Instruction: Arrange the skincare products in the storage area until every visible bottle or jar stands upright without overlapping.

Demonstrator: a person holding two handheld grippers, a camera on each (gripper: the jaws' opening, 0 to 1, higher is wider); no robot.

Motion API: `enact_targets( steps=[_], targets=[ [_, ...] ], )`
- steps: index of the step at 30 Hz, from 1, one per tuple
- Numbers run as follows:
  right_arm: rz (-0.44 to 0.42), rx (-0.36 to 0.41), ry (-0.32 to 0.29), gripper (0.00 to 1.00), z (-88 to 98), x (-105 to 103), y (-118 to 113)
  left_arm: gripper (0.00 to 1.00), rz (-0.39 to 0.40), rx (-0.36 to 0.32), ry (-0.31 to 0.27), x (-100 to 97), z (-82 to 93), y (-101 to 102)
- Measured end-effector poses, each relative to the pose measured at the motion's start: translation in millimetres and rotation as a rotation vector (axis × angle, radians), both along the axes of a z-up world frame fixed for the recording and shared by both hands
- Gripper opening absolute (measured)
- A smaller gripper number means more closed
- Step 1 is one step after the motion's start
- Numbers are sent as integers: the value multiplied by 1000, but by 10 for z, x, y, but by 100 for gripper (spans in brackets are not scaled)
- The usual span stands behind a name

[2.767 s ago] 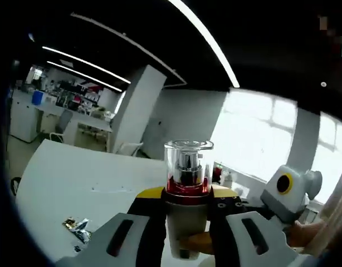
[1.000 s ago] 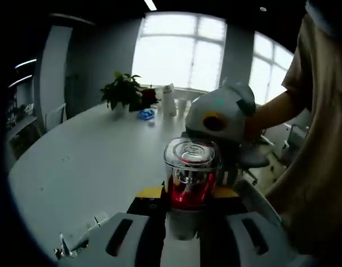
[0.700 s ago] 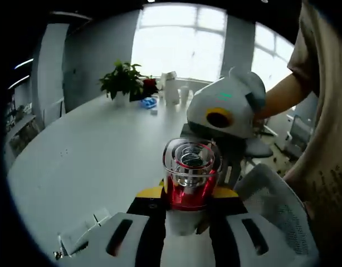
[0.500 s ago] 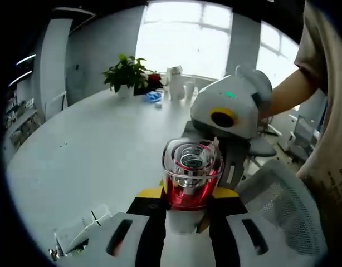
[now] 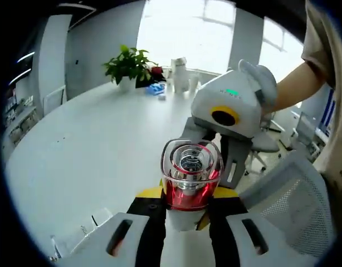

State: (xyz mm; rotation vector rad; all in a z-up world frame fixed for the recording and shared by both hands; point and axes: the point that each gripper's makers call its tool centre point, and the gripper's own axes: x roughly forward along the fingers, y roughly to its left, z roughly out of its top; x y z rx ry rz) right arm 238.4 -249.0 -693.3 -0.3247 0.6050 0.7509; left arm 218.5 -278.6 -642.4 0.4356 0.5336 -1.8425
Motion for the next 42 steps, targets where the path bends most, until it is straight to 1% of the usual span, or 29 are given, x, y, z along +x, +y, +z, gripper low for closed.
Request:
enact_targets(
  steps=[2,6,9,12,14,15,18,20,26,30,32,42],
  targets=[
    [0,-6,-1,33,-21,22,-44,25,1,1,0,33,-23,-47],
    [1,-1,-14,33,-4,104,-150,25,1,-11,1,130,8,-131],
    [-2,-9,-28,33,2,183,-215,25,-18,-18,-21,188,10,-195],
    [-15,-38,-46,33,-1,283,-319,26,-39,-37,-42,263,24,-283],
    [-22,-46,-58,33,5,345,-387,26,-49,-52,-70,318,33,-350],
    [-29,-43,-59,33,7,370,-414,26,-48,-46,-62,330,29,-368],
    [-44,-46,-74,33,22,439,-483,26,-69,-52,-76,397,30,-446],
    [-56,-44,-79,33,30,485,-530,26,-77,-54,-78,474,16,-500],
    [-72,-58,-88,33,41,617,-659,26,-94,-62,-83,614,-15,-654],
    [-78,-65,-90,33,36,675,-739,26,-98,-68,-88,638,-24,-728],
    [-79,-55,-89,33,37,695,-769,26,-94,-69,-86,691,-35,-759],
    [-85,-40,-83,33,36,686,-774,26,-96,-75,-94,667,-46,-776]
  ],
)
